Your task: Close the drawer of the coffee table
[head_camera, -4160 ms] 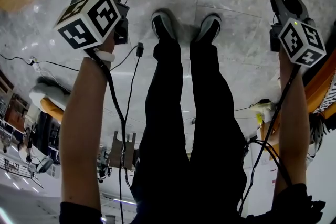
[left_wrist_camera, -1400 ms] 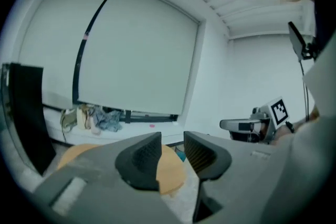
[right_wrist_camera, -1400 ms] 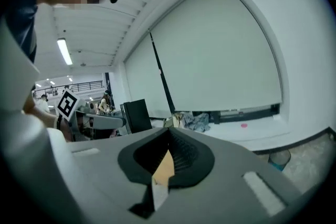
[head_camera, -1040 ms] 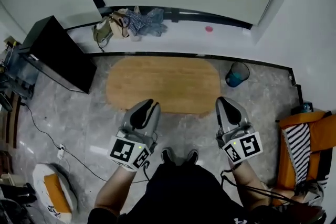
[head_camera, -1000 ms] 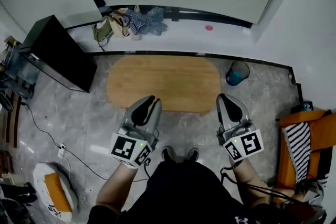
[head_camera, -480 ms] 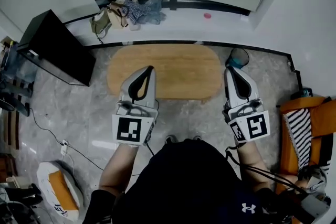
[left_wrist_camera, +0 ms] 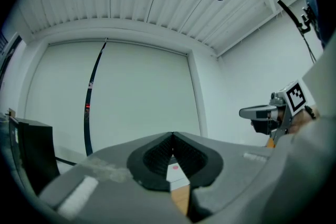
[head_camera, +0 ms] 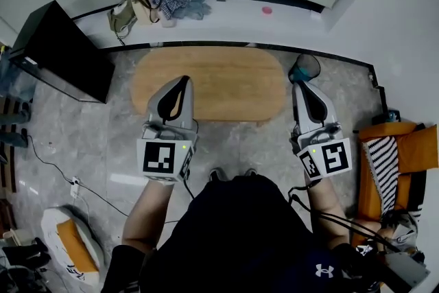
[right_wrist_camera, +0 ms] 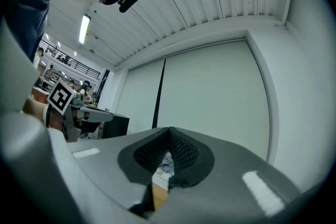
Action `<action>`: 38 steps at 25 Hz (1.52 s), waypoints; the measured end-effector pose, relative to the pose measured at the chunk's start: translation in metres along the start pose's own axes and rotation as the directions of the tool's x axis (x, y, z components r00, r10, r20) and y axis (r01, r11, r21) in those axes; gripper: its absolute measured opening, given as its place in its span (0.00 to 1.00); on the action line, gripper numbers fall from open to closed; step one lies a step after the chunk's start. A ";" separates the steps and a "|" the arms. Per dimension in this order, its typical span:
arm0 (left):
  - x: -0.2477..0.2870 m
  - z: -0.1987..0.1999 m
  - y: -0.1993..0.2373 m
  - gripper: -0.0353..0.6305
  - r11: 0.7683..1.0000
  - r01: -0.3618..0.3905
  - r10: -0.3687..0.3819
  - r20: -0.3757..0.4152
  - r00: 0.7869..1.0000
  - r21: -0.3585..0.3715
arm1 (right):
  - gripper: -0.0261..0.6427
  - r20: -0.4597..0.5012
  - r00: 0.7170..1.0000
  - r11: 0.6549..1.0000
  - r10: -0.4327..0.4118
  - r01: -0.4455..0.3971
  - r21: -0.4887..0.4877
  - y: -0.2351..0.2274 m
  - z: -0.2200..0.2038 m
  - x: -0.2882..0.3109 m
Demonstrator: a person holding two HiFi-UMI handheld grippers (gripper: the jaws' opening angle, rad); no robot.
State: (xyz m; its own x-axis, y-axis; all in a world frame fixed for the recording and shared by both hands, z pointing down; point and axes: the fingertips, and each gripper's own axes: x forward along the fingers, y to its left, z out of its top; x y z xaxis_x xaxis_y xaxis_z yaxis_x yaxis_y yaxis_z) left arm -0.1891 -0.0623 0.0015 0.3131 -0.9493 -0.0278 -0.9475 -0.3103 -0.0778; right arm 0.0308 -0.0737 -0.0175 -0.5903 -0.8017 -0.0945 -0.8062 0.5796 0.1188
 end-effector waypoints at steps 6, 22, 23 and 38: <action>-0.001 -0.007 0.015 0.06 0.999 -0.006 0.006 -0.007 1.000 -0.039 | 0.04 -0.015 1.000 1.000 -0.002 0.002 -0.003 0.009 -0.002 0.006; -0.013 -0.028 0.027 0.05 0.998 -0.004 0.002 -0.035 0.999 -0.056 | 0.04 -0.059 0.998 0.999 -0.035 0.037 0.029 0.018 -0.022 0.009; -0.014 -0.028 0.028 0.06 0.998 -0.006 0.004 -0.036 0.999 -0.055 | 0.04 -0.058 0.998 0.999 -0.035 0.037 0.030 0.019 -0.022 0.009; -0.024 -0.030 0.043 0.06 0.997 -0.028 0.026 -0.037 0.999 -0.067 | 0.04 -0.054 0.998 0.999 -0.017 0.019 0.035 0.035 -0.023 0.018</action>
State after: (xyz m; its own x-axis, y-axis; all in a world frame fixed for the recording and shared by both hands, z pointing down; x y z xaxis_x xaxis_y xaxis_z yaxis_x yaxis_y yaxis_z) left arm -0.2392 -0.0540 0.0283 0.2861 -0.9582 0.0067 -0.9581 -0.2862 -0.0101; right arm -0.0066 -0.0710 0.0072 -0.5730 -0.8184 -0.0426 -0.8184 0.5687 0.0823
